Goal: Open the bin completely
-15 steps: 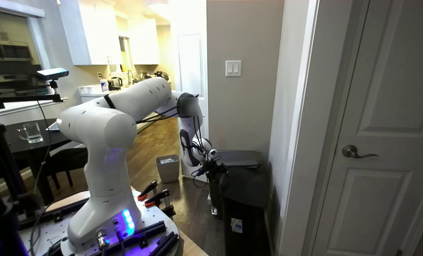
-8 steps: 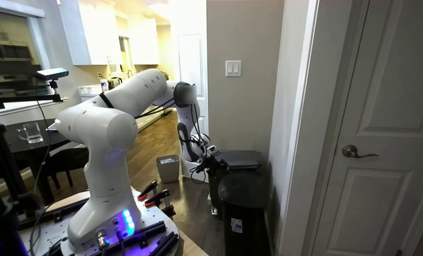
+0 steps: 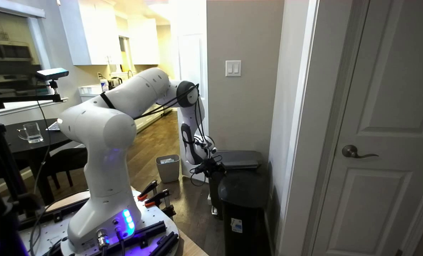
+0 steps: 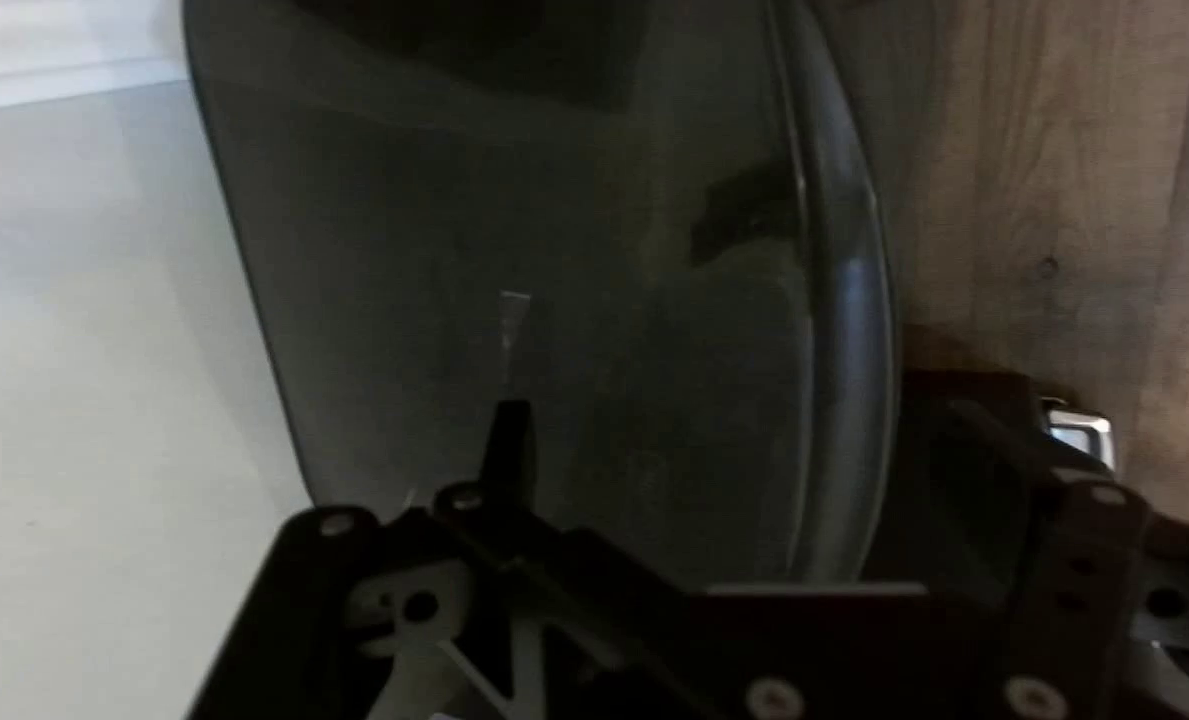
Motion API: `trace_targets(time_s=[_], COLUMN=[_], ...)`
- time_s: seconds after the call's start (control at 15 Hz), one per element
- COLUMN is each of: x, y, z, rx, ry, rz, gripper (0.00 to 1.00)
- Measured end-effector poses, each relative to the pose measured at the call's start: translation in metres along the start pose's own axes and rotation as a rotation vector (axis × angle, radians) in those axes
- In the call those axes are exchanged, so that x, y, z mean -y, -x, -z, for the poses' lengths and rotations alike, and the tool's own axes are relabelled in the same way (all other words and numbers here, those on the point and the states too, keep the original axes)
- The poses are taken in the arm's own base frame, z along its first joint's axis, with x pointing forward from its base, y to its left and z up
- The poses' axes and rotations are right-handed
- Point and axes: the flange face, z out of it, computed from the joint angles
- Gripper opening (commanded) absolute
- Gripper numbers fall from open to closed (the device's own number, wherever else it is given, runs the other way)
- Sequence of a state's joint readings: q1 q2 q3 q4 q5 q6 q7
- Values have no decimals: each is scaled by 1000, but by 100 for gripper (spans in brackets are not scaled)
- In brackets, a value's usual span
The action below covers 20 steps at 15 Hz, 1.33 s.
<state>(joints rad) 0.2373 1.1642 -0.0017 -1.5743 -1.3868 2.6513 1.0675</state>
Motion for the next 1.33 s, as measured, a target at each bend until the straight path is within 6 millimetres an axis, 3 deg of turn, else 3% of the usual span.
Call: trace_targets(time_s=[0.33,0.67,1.07,1.33], x=[15,49,83,77], y=[19,29,22,18], z=[-31,-64,-71,-69], rx=[-3,44,76,87], ry=[-123,-14,221,309], rz=[58,135,227,236], gripper=[100,100,100,100])
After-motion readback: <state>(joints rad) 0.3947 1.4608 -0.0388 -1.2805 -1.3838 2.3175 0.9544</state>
